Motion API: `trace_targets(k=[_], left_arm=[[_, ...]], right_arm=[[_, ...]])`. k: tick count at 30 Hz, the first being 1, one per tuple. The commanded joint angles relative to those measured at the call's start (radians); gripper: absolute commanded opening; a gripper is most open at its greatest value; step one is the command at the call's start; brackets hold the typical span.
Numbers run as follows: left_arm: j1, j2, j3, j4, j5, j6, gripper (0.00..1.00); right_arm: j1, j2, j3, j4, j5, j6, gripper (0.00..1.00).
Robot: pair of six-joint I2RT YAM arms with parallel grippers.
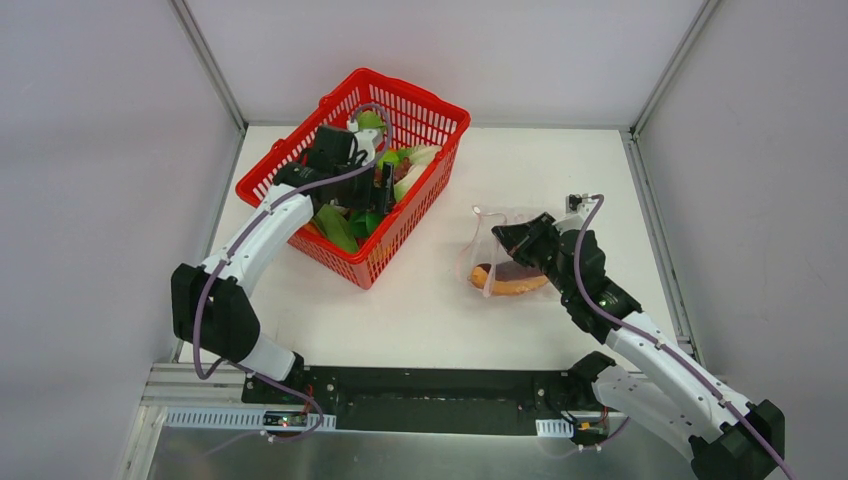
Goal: Place the food in the zip-top bag and seal the zipper
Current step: Pick up the fake vegetable from the bin.
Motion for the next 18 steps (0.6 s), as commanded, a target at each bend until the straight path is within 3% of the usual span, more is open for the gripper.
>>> trace_targets(k=[1, 4, 10, 15, 18], left_arm=[[0.009, -0.021, -0.056, 0.032, 0.046, 0.009, 0.73], [0.009, -0.042, -0.077, 0.025, 0.04, 0.022, 0.59], [0.009, -0.089, -0.095, -0.02, 0.012, 0.037, 0.17], [0.008, -0.194, -0.127, 0.023, -0.049, 0.024, 0.0], [0.009, -0.255, -0.132, 0.023, -0.106, 0.026, 0.0]], right_arm=[[0.004, -0.017, 0.037, 0.028, -0.001, -0.016, 0.0], [0.005, -0.015, 0.034, 0.027, 0.005, -0.016, 0.0], [0.005, -0.009, 0.032, 0.027, 0.006, -0.014, 0.0], [0.005, -0.008, 0.032, 0.027, 0.004, -0.014, 0.0], [0.004, -0.011, 0.031, 0.027, 0.008, -0.014, 0.0]])
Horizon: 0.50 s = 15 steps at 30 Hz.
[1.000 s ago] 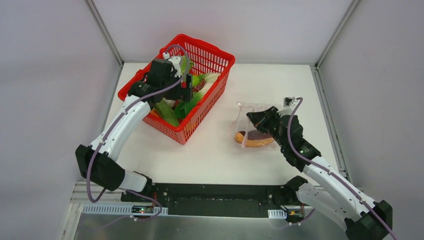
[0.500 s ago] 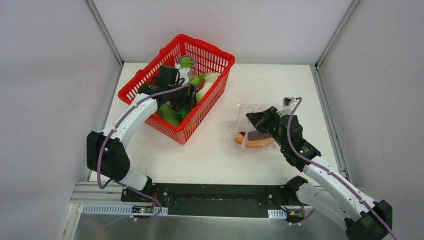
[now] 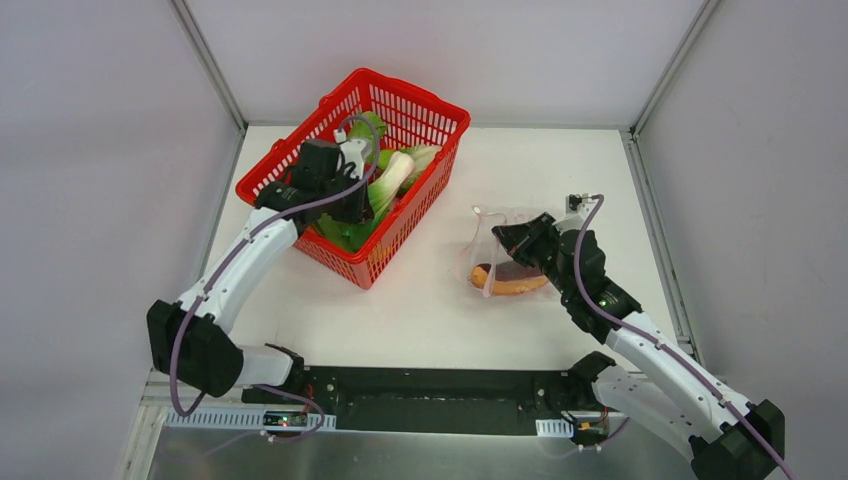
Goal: Place the food in the zip-top bag and seal the zipper
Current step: Pick up the fake vegetable from the bin.
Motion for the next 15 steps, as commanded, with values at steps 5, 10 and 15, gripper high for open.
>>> trace_targets(k=[5, 10, 15], left_arm=[[0.003, -0.189, 0.001, 0.021, -0.13, 0.01, 0.0], [0.003, -0.249, 0.046, -0.031, -0.124, 0.019, 0.0], [0.003, -0.294, 0.079, -0.057, -0.067, 0.012, 0.0]], right_arm=[[0.004, -0.016, 0.028, 0.028, 0.01, -0.012, 0.0], [0.004, -0.022, 0.031, 0.027, 0.011, -0.015, 0.0], [0.004, -0.021, 0.031, 0.033, 0.006, -0.021, 0.0]])
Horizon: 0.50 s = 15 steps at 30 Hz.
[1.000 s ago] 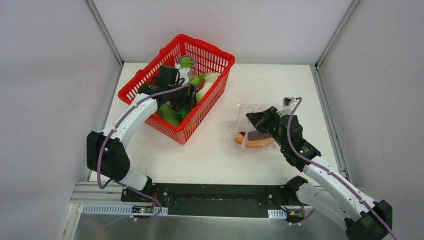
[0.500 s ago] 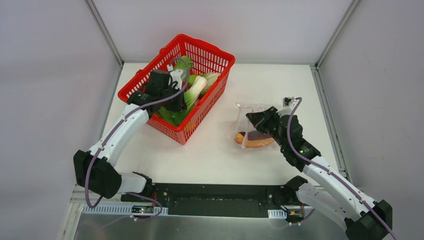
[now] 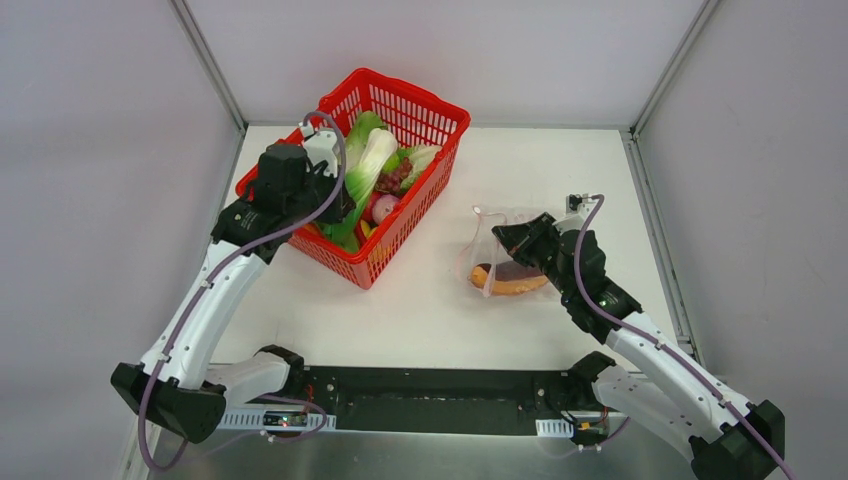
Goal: Place the food in the zip-top bag and seal the zipper
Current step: Pick up the fake vegetable from the bin, then place the fake vegetable in the zipper food storage bag.
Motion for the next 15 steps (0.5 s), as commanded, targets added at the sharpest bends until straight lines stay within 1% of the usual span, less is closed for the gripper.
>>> trace_targets(k=[1, 3, 7, 9, 11, 13, 15], left_arm=[[0.003, -0.058, 0.061, -0.013, 0.056, 0.004, 0.0], [0.003, -0.072, 0.071, -0.014, 0.116, -0.003, 0.0], [0.001, -0.068, 0.144, -0.062, 0.354, -0.008, 0.0], [-0.002, -0.07, 0.156, -0.076, 0.434, -0.007, 0.0], [-0.016, -0.048, 0.197, -0.135, 0.485, -0.009, 0.0], [-0.06, -0.019, 0.235, -0.197, 0.512, -0.002, 0.0], [-0.118, -0.005, 0.244, -0.221, 0.491, 0.005, 0.0]], right_arm=[[0.004, -0.02, 0.03, 0.035, 0.004, -0.018, 0.0], [0.004, -0.019, 0.029, 0.035, 0.009, -0.014, 0.0], [0.005, -0.021, 0.029, 0.036, 0.01, -0.01, 0.0], [0.005, -0.023, 0.028, 0.037, 0.009, -0.009, 0.0], [0.004, -0.024, 0.026, 0.043, 0.01, -0.007, 0.0], [0.004, -0.025, 0.022, 0.044, 0.018, -0.006, 0.0], [0.004, -0.028, 0.018, 0.05, 0.026, -0.005, 0.0]])
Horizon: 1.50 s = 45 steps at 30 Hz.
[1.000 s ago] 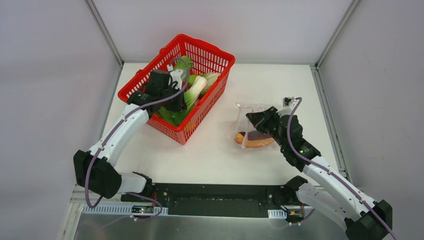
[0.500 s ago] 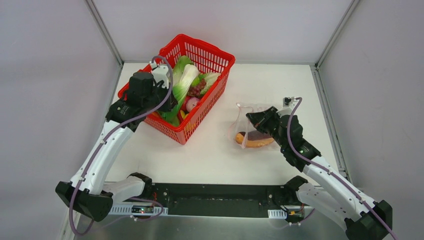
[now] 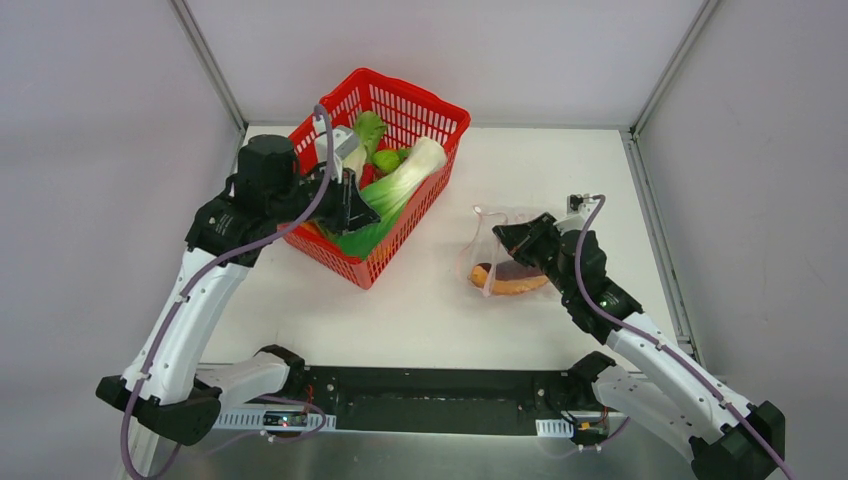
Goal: Place the food in the zip-top bag and seal the zipper
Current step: Place the fake vegetable in the zipper food storage bag.
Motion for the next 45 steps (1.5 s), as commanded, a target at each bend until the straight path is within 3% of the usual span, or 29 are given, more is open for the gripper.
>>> trace_targets(k=[1, 6, 11, 21, 25, 31, 45], left_arm=[[-0.105, 0.034, 0.055, -0.085, 0.082, 0.001, 0.0], [-0.201, 0.103, 0.049, -0.135, 0.035, -0.041, 0.0], [-0.215, 0.185, 0.063, -0.223, -0.041, -0.042, 0.0], [-0.32, 0.39, 0.136, -0.276, 0.046, 0.001, 0.0], [-0.36, 0.453, 0.166, -0.285, 0.009, -0.009, 0.0], [-0.365, 0.515, 0.21, -0.262, -0.117, -0.081, 0.0], [-0.432, 0.697, 0.381, -0.31, -0.047, -0.062, 0.0]], right_arm=[[0.004, -0.026, 0.015, 0.055, 0.027, -0.002, 0.0], [0.004, -0.028, 0.007, 0.071, 0.038, -0.004, 0.0], [0.005, -0.037, 0.003, 0.081, 0.044, 0.0, 0.0], [0.004, -0.03, 0.011, 0.101, 0.006, -0.006, 0.0], [0.004, -0.028, 0.017, 0.094, -0.003, -0.007, 0.0], [0.005, -0.022, 0.032, 0.1, -0.099, -0.028, 0.0], [0.004, -0.005, 0.015, 0.217, -0.365, -0.064, 0.0]])
